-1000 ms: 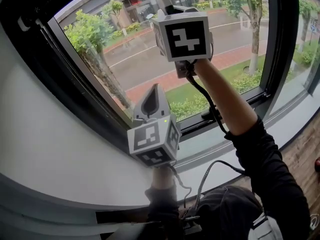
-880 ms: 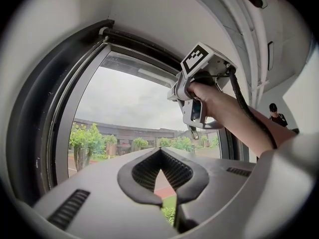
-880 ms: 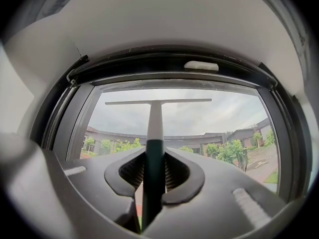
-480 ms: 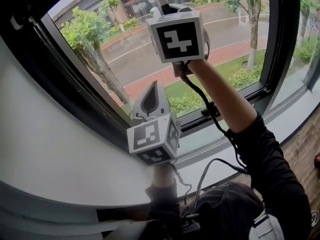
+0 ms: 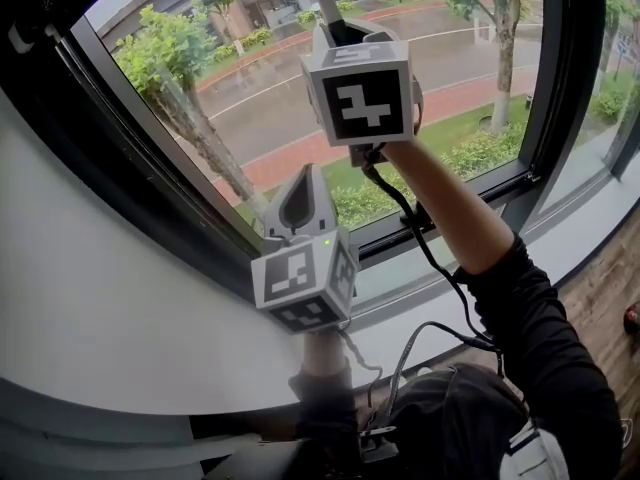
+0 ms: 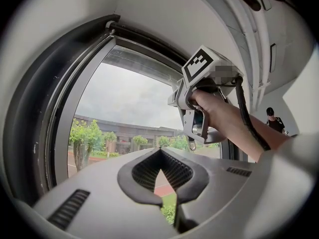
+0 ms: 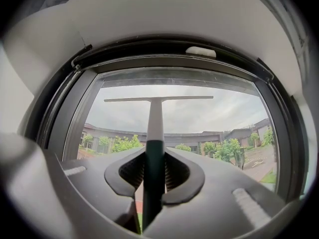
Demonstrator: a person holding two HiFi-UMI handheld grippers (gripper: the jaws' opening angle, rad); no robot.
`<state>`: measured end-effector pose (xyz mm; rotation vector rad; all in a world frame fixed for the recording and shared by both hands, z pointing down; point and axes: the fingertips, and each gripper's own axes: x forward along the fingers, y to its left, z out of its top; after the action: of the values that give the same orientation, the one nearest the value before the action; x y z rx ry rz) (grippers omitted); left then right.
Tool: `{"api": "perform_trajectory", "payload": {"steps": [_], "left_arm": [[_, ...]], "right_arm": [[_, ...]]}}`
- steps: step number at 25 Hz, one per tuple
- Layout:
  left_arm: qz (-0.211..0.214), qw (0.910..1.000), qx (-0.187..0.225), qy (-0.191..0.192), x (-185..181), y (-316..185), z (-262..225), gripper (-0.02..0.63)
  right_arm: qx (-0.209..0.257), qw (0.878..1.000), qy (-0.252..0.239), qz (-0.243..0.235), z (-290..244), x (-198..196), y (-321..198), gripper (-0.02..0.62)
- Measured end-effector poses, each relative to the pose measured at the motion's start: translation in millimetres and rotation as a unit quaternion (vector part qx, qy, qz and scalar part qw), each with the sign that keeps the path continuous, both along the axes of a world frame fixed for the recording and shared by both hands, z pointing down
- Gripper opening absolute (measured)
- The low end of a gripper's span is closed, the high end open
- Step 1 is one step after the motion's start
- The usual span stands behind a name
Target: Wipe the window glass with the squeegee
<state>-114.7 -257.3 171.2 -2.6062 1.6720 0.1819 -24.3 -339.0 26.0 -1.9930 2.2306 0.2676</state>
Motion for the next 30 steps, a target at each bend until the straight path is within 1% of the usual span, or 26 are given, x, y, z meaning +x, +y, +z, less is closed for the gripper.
{"api": "perform_trajectory", "payload": {"steps": [5, 9, 15, 20, 26, 30], "left_arm": [[-0.005, 1.0, -0.001, 0.004, -2.3, -4.2, 8.7, 0.0], [0.001, 0.9999, -0.012, -0.001, -3.0, -4.8, 11.0, 0.0], [-0.004, 0.9998, -0.02, 0.0, 0.4, -6.9, 25.4, 0.0], [0.006, 0.9994, -0.034, -0.006, 4.9, -3.7, 34.1, 0.0], [0.002, 0.999, -0.044, -0.005, 2.6, -5.0, 46.9, 0.0], [0.009, 0.9985, -0.053, -0.005, 2.5, -2.3, 51.0, 0.0]], "right_arm": [[-0.005, 1.0, 0.005, 0.005, 14.0, -1.1, -2.3, 0.066], [-0.01, 1.0, 0.006, 0.003, 22.8, -4.8, -4.1, 0.066], [-0.023, 1.0, 0.005, -0.002, 45.7, -2.3, -4.5, 0.066], [-0.035, 0.999, 0.008, -0.002, 60.8, -2.5, -4.2, 0.066], [-0.051, 0.999, 0.005, -0.003, 80.9, -3.2, -5.4, 0.066], [-0.06, 0.998, 0.005, -0.004, 90.0, -6.4, -5.7, 0.066]]}}
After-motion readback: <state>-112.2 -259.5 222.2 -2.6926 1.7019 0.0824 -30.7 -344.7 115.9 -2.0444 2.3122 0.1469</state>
